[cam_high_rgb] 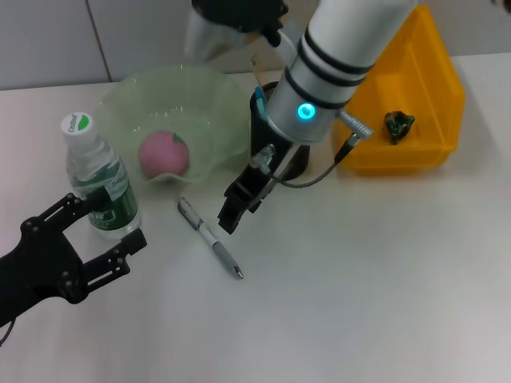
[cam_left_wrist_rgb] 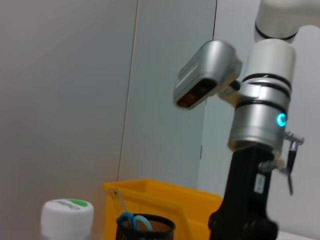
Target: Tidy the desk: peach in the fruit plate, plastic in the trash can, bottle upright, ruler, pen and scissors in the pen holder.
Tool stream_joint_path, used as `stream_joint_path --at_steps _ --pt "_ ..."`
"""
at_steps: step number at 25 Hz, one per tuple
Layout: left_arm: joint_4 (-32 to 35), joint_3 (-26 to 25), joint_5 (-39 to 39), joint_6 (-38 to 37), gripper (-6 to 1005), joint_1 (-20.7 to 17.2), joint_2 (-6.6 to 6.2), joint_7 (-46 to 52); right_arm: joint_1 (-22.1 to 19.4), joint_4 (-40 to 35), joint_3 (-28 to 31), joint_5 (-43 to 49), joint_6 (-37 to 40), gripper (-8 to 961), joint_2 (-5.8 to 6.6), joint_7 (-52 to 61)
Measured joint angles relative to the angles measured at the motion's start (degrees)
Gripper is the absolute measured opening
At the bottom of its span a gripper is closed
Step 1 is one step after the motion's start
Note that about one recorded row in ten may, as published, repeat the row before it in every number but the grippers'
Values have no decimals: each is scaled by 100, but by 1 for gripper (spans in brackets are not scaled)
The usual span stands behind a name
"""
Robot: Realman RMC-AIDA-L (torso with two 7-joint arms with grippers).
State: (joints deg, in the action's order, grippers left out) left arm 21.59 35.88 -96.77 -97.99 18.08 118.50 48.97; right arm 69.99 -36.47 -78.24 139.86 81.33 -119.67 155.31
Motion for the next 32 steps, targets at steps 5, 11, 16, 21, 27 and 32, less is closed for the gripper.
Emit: stream_joint_path --at_steps 5,11,16,21,27,32 --pt "1 123 0 50 814 -37 -9 -2 194 605 -344 -85 -693 506 -27 206" --pt "3 136 0 52 815 -64 -11 -2 216 897 -649 -667 -1090 506 -27 231" --pt "3 140 0 8 815 -72 -11 -2 177 1082 -1192 -1115 -1369 506 -25 302" --pt "3 157 0 -46 815 -47 -11 48 59 1125 -1677 -1434 -1577 506 -23 359" --pt "3 157 0 -99 814 -7 -7 70 -55 1083 -2138 -1642 -1753 505 -20 485" --pt "3 156 0 -127 814 17 -4 84 -78 988 -2422 -1859 -1869 500 -20 486"
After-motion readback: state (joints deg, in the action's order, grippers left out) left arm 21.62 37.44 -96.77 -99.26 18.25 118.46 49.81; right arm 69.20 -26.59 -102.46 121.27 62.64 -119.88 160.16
